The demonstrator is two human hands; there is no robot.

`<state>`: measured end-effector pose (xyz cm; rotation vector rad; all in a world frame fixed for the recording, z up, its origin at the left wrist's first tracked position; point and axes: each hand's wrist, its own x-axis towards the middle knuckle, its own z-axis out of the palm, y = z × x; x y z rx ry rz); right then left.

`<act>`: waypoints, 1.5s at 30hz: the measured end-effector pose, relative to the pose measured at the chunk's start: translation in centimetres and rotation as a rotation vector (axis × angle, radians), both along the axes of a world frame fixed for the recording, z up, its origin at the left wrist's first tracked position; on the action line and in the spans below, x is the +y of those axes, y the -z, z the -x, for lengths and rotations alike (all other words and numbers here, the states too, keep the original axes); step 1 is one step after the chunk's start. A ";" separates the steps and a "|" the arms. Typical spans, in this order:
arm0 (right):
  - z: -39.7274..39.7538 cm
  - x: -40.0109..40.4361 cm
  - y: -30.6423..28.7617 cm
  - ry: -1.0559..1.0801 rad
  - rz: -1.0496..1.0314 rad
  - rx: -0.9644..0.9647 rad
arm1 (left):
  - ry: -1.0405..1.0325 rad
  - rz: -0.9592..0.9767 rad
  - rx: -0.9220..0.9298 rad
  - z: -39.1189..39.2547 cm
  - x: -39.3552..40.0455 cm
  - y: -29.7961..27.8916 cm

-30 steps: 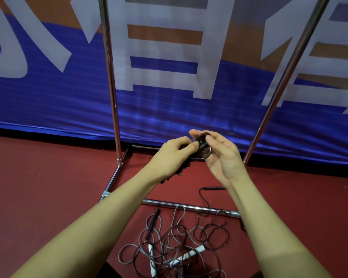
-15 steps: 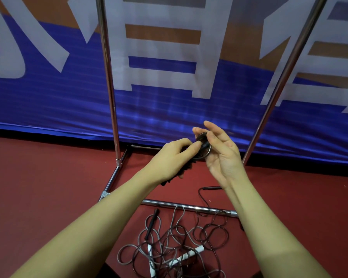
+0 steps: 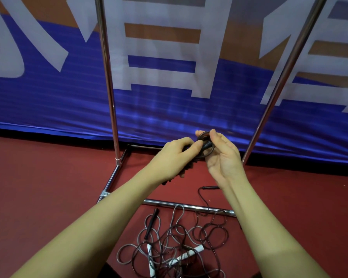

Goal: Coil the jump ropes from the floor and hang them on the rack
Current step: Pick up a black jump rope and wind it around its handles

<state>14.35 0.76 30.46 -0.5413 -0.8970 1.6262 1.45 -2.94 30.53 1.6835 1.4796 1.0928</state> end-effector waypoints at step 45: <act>1.4 -0.3 0.5 0.112 -0.053 -0.020 | -0.260 -0.050 0.071 0.1 0.7 0.5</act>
